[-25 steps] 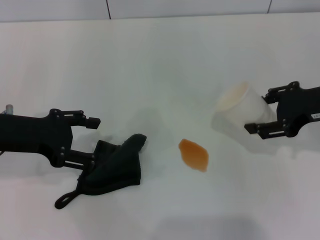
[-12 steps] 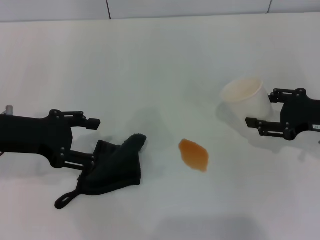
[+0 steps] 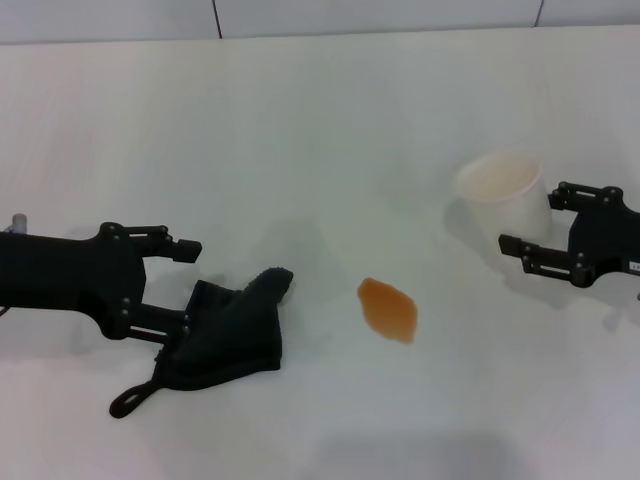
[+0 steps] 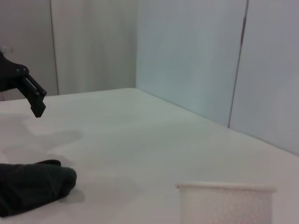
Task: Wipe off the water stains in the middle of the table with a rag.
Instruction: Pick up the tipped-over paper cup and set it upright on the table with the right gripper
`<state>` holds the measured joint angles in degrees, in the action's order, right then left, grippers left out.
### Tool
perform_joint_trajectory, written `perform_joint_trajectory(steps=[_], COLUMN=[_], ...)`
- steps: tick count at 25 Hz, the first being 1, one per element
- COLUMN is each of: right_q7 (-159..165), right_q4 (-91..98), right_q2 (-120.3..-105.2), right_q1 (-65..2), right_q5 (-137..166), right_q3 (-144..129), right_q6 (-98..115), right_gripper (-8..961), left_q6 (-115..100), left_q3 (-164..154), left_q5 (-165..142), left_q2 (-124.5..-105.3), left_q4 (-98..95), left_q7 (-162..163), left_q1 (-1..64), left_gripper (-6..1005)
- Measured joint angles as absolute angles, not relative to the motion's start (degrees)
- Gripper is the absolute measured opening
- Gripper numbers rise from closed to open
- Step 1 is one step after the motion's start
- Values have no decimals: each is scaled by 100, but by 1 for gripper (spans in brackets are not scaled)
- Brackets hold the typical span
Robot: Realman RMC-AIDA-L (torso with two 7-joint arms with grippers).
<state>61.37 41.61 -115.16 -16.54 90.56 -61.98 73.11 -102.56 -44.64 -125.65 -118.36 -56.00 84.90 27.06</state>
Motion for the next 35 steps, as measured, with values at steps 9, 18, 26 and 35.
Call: perform_joint_trajectory(steps=[9,18,26,35], right_q7=[5626,5157,5122,5092], right_q4=[3734,3332,3166,3031], right_q2=[-11521,-11523,-11523,-11523], right_q1=[-1653,-1664,-1680,-1677], right_q5=[8839,8525,8511,8491], right_q3=[-6131,-6004,-6001,-6003], right_q6=[7275,7263,7245,7199], right_gripper=[662,666,663,670], left_q6=[-10248,-10230,-10222,-10213], left_q3=[-4459,-4457,-4455,-4455], left_q5=[-12574,-12576,-12558,-12566], left_q2=[-11839,-11839,-11839,-11839], left_q4=[-5553,-5536,-5530,-5518], left_q7=[8490,8489,8462,8456], left_q1=[2707,2707,2707,2699], left_gripper=[887,888,887,888])
